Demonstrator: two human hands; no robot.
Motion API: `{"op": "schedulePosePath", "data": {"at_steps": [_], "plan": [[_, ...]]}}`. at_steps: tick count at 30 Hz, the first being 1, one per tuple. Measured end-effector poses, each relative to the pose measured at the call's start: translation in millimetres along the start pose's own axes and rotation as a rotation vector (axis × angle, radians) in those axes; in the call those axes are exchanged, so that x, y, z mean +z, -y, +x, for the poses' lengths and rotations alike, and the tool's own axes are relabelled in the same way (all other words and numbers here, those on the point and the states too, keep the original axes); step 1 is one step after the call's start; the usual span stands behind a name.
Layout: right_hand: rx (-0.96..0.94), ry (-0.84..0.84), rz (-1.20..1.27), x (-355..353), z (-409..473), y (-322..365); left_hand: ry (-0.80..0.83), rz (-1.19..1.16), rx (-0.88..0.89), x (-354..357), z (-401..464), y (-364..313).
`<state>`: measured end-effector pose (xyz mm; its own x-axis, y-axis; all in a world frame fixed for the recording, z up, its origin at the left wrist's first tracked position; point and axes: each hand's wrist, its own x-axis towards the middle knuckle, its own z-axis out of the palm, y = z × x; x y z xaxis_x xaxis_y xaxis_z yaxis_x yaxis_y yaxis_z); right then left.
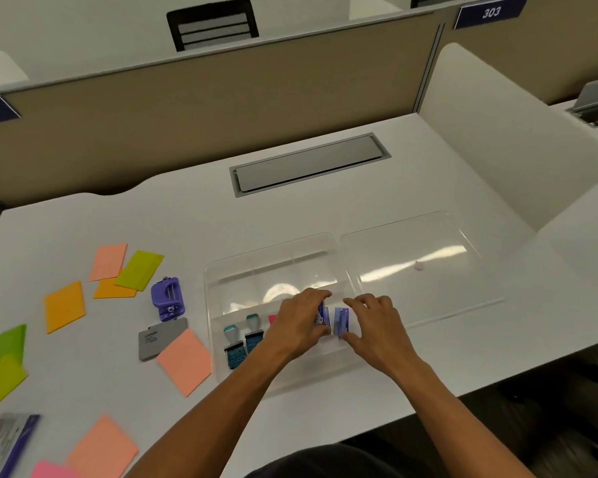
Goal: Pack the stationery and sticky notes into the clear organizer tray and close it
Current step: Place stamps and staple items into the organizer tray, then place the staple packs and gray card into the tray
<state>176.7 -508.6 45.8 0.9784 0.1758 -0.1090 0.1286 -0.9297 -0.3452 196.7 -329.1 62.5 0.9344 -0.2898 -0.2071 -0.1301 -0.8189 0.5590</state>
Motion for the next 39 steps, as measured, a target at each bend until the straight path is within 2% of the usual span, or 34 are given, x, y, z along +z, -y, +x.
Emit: {"op": "schedulePosePath", "data": {"at_steps": [10, 20, 30, 34, 39], "plan": [[0.022, -0.01, 0.072, -1.2, -3.5, -0.3, 0.082, 0.037, -0.009, 5.8, -2.0, -14.1], [0.019, 0.012, 0.137, -2.9, -8.2, 5.2, 0.018, 0.049, -0.022, 12.1, -6.0, 0.9], [-0.102, 0.001, 0.406, -4.2, 4.2, 35.4, -0.197, -0.053, -0.02, 3.2, -33.8, 20.0], [-0.13, 0.034, 0.478, 2.4, 11.7, 56.4, -0.301, -0.088, -0.094, -6.2, -49.7, 34.3], [-0.224, 0.091, 0.445, 13.7, 19.3, 87.8, -0.407, -0.164, -0.189, -22.3, -77.3, 56.4]]}}
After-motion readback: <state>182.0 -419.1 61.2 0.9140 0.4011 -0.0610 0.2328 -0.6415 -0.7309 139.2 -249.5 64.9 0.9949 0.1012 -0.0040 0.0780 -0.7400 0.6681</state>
